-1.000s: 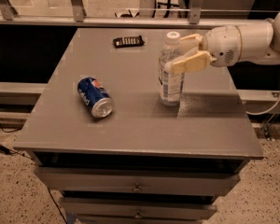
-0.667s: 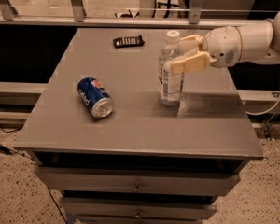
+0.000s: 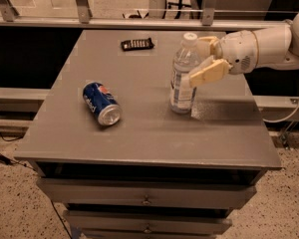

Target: Place blue plastic bottle upright

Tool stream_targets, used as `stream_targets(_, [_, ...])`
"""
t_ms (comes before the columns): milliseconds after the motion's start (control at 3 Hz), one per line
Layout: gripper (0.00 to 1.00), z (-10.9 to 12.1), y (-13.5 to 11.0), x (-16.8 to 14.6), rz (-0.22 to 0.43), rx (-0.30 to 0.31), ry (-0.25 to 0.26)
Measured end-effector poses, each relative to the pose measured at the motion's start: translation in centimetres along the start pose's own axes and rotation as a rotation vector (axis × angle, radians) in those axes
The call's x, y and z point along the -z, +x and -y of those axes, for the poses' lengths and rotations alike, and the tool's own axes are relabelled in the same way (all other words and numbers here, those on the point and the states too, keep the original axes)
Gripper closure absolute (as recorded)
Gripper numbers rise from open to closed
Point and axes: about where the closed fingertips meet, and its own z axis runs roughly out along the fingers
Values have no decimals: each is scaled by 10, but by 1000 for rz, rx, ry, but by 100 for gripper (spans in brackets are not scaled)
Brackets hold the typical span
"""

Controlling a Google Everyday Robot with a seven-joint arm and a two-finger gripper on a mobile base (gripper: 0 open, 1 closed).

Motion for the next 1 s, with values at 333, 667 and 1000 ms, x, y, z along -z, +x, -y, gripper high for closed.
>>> stream_targets(333, [0, 0, 1, 2, -5, -1, 3])
stream_targets(667, [0, -1, 3, 5, -14, 1, 8])
stream_targets(1000, [0, 2, 5, 22, -37, 16, 29])
